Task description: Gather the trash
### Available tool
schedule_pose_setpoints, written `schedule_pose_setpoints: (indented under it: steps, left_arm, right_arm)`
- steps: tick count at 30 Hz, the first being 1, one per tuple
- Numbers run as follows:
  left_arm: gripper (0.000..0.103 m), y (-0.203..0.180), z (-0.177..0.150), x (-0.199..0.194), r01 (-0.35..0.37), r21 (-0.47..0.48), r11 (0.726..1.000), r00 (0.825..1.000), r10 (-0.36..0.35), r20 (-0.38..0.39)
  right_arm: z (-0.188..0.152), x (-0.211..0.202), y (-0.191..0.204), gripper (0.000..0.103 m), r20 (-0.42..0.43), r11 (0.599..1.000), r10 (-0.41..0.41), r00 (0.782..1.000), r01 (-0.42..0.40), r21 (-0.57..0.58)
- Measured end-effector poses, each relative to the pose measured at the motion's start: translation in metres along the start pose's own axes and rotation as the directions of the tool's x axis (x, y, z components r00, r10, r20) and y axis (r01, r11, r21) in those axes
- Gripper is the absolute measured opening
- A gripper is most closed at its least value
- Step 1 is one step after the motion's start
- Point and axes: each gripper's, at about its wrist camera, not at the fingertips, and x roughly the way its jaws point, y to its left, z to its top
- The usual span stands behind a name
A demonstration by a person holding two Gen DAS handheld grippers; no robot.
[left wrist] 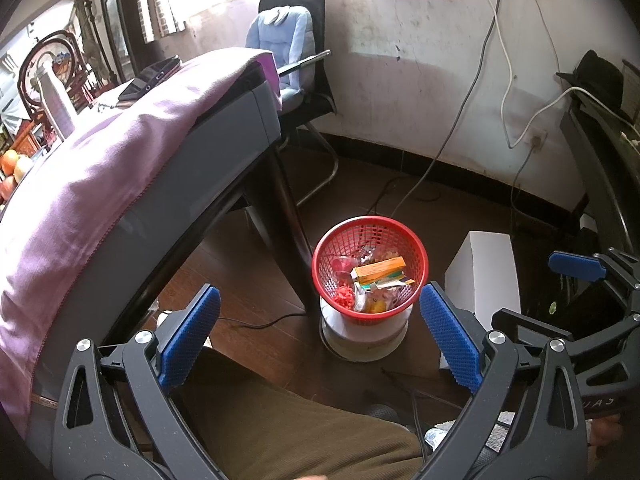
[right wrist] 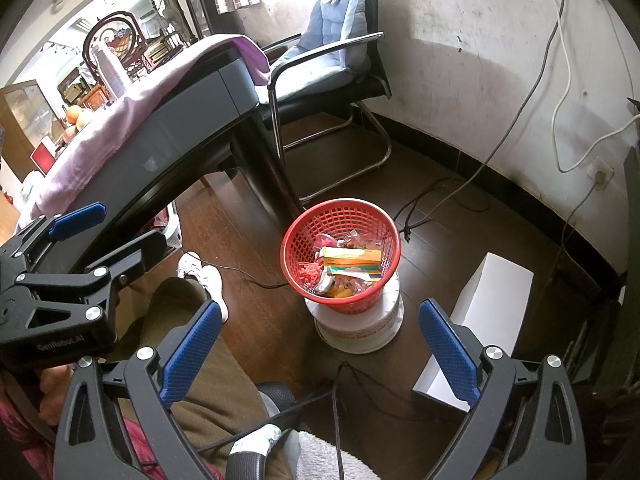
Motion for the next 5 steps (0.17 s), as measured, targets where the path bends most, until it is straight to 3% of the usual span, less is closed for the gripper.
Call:
schedule_pose_setpoints:
  steps: [5]
  left_arm:
    - [0.096,0.0025,-0.0011,0.0017,0.002,-0.003,1.000,1.000,-0.002,-0.004]
  right_arm:
    - [-0.0012,0.0004,0.0022,0.097,-0.001,1.000,0.002,1.000,-0.002,0.002]
